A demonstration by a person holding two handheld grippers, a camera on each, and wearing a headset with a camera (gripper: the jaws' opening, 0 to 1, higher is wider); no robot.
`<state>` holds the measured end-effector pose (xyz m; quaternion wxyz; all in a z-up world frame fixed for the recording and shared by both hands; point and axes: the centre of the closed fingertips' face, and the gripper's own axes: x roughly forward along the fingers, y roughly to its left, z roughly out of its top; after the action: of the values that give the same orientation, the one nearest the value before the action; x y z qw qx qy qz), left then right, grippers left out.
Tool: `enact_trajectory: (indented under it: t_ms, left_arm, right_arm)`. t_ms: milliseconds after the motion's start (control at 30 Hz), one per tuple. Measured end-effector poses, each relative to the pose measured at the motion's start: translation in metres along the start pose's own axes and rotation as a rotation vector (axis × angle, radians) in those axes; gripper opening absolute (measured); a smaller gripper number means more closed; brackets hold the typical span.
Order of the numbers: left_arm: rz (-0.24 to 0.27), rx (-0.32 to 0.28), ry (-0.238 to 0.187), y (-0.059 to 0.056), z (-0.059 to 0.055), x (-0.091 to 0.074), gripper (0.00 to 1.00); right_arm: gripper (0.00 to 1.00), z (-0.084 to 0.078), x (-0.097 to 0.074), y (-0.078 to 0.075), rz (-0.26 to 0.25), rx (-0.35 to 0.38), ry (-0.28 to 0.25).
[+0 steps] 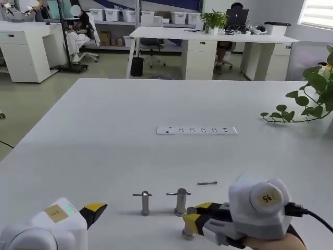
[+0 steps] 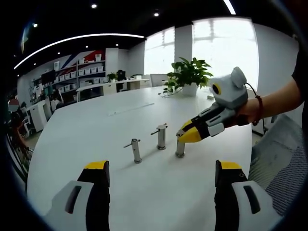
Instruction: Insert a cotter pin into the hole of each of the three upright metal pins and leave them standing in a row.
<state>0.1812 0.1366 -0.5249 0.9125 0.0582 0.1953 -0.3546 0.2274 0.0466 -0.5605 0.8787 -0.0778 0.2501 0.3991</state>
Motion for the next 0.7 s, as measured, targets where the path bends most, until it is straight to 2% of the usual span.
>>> enact_trajectory:
  t_ms: [233,700]
  left_arm:
    - [-0.002,0.0,0.001,-0.0003,-0.0005,-0.0003,0.9]
    - [-0.013,0.005,0.016,-0.0028,-0.0037,0.0007,0.9]
  right_arm:
    - [0.08,-0.0026,0.0014,0.0081,0.009,-0.028,0.005]
    - [0.09,-0.0031,0.0012,0.0081,0.012,-0.033,-0.014]
